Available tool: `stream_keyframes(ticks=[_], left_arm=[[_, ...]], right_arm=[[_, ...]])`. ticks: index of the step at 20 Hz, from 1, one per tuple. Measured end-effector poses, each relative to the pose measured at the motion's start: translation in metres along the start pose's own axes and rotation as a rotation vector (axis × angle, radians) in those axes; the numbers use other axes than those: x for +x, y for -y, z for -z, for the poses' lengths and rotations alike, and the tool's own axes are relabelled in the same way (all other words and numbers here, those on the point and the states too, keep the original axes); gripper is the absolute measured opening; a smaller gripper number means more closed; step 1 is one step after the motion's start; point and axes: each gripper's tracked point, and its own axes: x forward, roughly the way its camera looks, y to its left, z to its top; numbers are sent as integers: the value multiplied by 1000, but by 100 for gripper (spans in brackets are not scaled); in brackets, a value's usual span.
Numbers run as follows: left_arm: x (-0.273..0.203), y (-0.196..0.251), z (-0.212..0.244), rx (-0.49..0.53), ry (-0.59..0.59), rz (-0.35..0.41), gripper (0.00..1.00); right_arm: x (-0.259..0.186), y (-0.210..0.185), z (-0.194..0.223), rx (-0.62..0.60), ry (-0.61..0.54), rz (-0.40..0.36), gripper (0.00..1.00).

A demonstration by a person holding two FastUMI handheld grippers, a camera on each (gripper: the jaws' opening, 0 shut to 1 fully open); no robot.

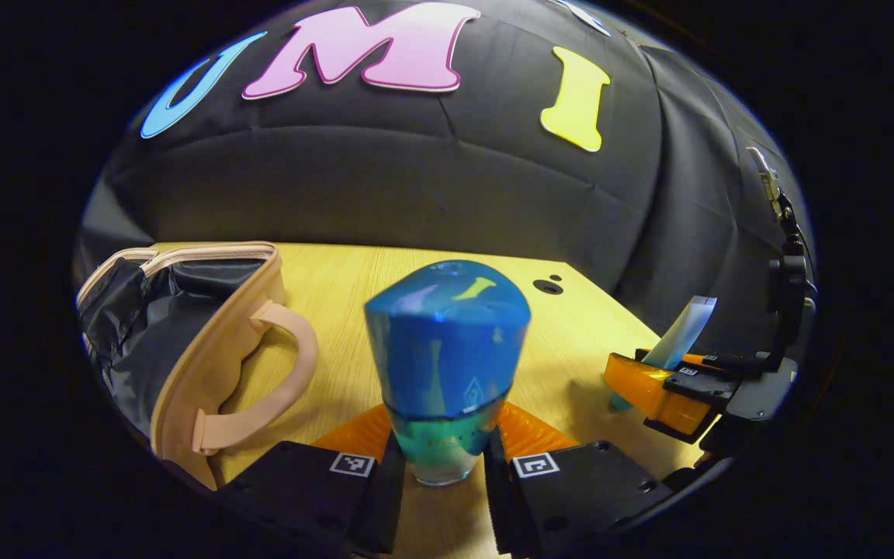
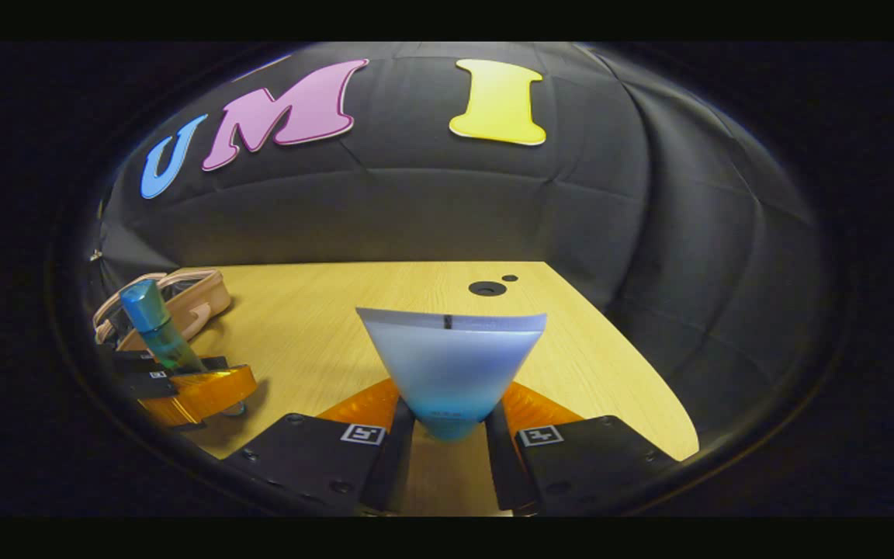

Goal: First open the suitcase, pack the skin care products into it, and then close the suitcase.

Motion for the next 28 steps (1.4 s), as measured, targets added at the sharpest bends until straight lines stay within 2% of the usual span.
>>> stream_keyframes(ticks=[6,7,8,13,21,25,28], left_arm=[[-20,-4,-31,0,105,67,49],[-24,-7,-35,-4,117,69,49],[-28,-11,-40,-11,131,71,49],[-64,-40,-76,-47,188,61,48],[-119,-135,-117,-84,216,-27,47],[-141,-192,-112,-75,167,-83,47],[-145,-230,-96,-64,92,-113,47]], right_arm=[[-28,-27,-34,8,64,-32,47],[-32,-33,-38,1,72,-35,42],[-36,-39,-42,-14,78,-41,47],[-60,-89,-65,-43,99,-111,47],[-94,-218,-96,-36,118,-281,46],[-106,-280,-108,-23,123,-349,46],[-107,-314,-110,-44,108,-367,47]])
